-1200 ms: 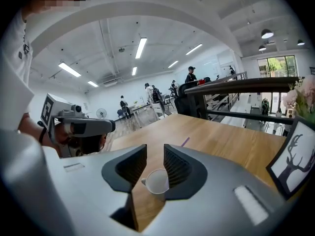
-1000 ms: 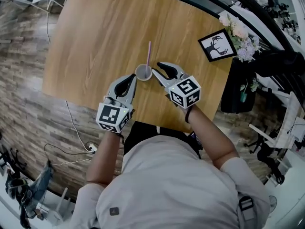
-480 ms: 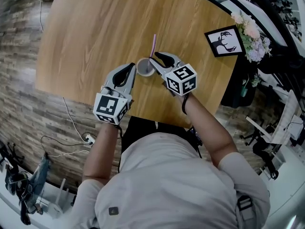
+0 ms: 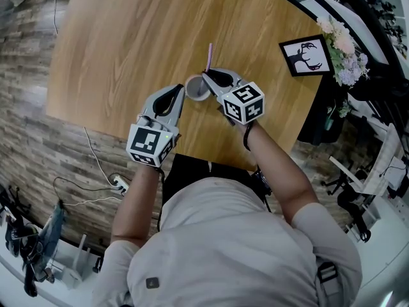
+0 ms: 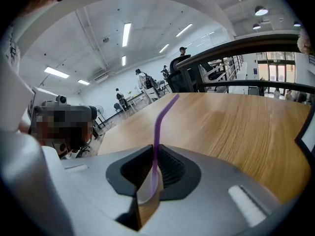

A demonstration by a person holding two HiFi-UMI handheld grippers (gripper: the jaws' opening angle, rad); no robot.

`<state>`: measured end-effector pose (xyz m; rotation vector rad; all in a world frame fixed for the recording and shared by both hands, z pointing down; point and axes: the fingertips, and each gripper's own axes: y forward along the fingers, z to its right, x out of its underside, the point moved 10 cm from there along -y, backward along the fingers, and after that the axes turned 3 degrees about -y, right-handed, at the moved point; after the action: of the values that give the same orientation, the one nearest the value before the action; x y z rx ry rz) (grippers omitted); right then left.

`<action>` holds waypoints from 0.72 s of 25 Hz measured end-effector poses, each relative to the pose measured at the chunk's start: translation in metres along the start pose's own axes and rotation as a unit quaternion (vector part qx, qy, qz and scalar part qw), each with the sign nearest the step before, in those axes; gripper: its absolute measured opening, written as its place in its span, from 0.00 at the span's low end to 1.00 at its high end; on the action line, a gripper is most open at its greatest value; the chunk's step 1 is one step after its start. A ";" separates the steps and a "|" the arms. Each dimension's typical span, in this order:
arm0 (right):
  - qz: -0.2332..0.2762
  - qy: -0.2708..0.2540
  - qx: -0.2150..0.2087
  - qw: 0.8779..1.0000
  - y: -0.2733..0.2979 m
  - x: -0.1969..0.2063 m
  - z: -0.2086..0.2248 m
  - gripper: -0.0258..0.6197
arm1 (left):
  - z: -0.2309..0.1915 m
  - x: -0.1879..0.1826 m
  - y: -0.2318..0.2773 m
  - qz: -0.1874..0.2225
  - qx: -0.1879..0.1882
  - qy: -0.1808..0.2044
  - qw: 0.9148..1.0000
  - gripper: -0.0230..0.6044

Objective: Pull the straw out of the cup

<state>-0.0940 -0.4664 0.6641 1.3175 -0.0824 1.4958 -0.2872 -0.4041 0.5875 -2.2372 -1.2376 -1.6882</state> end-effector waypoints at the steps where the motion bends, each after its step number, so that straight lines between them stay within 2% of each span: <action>1: 0.001 0.000 -0.003 1.000 0.000 0.000 -0.001 0.11 | 0.001 0.001 -0.001 0.000 -0.001 0.000 1.000 0.04; 9: 0.026 -0.016 -0.013 0.999 -0.018 -0.008 -0.008 0.09 | 0.019 0.002 -0.006 0.010 -0.007 0.004 1.000 0.04; 18: 0.079 -0.038 -0.020 0.996 -0.073 -0.032 -0.028 0.09 | 0.062 -0.011 -0.020 0.041 -0.015 0.023 0.999 0.04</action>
<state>-0.0663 -0.4386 0.5893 1.3621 -0.2693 1.5685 -0.2532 -0.3657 0.5460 -2.2208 -1.1023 -1.7299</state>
